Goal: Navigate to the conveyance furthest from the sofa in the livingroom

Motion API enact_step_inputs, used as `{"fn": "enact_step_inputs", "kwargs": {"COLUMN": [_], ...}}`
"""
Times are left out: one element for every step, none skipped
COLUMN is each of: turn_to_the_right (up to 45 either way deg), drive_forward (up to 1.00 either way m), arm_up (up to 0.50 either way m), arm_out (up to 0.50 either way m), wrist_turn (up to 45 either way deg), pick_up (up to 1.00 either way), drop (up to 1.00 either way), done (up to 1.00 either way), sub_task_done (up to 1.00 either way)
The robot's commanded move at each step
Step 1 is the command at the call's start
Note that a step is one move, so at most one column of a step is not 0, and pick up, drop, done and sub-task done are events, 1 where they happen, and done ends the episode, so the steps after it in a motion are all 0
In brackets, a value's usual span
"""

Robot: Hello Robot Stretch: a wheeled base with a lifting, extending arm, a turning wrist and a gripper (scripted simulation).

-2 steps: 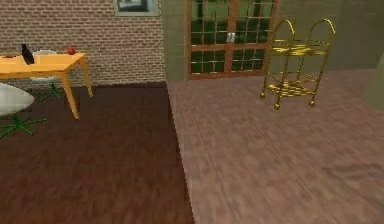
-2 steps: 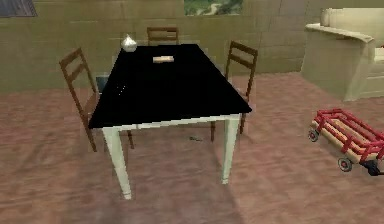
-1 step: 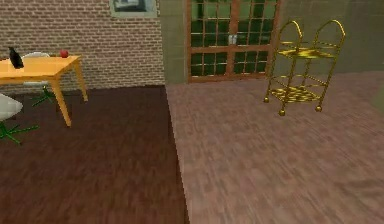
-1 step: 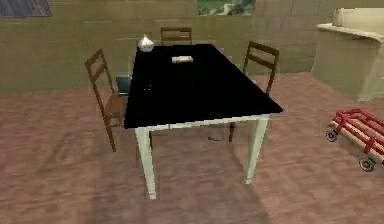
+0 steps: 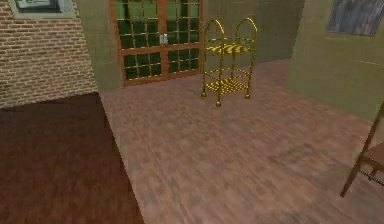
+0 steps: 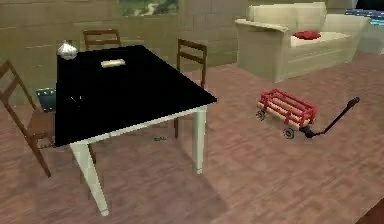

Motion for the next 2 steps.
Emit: {"fn": "enact_step_inputs", "kwargs": {"turn_to_the_right": [0.0,0.0], "drive_forward": [1.0,1.0], "arm_up": [0.0,0.0], "arm_out": [0.0,0.0], "wrist_turn": [0.0,0.0], "pick_up": [0.0,0.0], "drop": [0.0,0.0], "done": [0.0,0.0], "sub_task_done": [0.0,0.0]}}
